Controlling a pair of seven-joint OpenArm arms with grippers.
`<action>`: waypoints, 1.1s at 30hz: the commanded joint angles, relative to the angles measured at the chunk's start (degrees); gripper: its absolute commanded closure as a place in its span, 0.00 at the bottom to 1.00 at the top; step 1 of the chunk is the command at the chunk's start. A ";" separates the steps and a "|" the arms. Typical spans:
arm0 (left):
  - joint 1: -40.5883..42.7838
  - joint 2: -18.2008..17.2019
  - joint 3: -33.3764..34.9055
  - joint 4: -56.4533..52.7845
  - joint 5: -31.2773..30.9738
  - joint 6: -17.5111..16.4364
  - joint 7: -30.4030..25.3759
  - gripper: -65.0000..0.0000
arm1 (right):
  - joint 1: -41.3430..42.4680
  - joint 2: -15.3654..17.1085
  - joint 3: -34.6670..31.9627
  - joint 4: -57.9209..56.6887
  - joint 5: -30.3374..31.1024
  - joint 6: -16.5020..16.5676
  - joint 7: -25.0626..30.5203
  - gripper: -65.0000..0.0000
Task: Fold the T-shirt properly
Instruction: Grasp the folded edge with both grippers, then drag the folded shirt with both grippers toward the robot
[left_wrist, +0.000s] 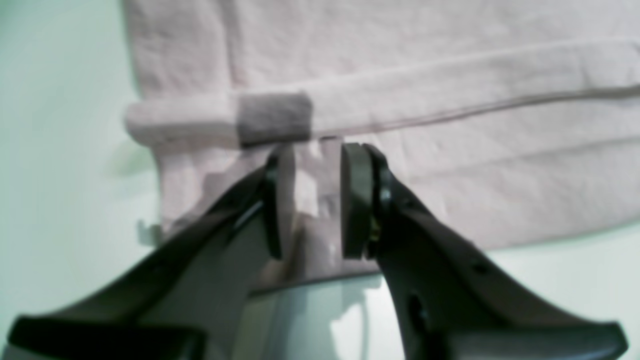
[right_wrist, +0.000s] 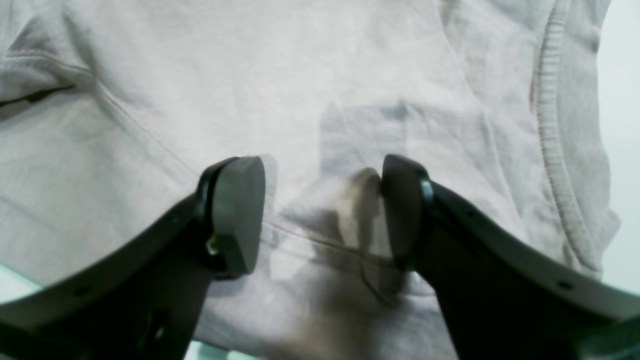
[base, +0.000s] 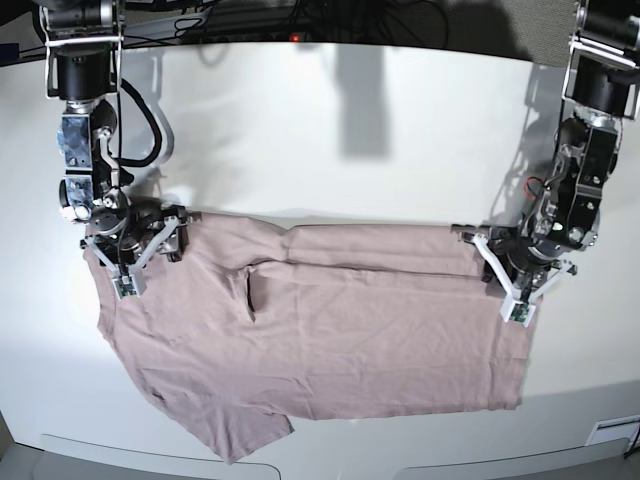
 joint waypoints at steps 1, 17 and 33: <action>-0.17 0.13 -0.35 -0.44 0.00 0.20 -0.79 0.76 | 0.35 1.01 0.17 0.46 -1.51 -0.11 -2.25 0.43; 7.82 3.02 -0.37 -11.45 2.84 -1.25 -2.19 0.76 | -6.36 3.10 0.17 0.46 -2.97 -0.13 -1.27 0.43; 21.81 -0.04 -0.37 -2.43 2.89 -1.25 -0.35 0.76 | -14.47 5.70 0.17 3.34 -2.75 -0.22 -2.56 0.43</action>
